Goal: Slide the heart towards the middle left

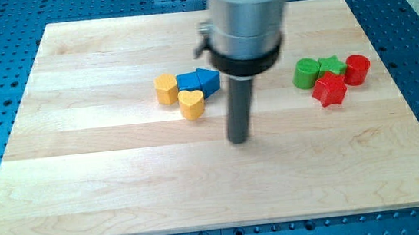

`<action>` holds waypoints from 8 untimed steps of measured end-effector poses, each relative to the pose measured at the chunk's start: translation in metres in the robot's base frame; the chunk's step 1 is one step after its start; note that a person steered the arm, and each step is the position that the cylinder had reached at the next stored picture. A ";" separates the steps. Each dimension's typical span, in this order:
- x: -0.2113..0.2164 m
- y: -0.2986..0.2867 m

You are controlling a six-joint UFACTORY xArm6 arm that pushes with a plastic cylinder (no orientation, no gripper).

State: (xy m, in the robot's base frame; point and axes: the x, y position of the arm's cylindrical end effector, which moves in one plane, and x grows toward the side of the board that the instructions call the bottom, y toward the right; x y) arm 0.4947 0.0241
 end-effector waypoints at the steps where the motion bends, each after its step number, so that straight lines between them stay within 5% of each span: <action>1: -0.039 -0.004; 2: -0.070 -0.019; 3: -0.047 -0.065; 4: 0.020 -0.157; 5: 0.022 -0.166; 6: 0.040 -0.114; 7: 0.004 -0.054; 8: -0.012 -0.060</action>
State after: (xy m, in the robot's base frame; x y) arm 0.4831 -0.0359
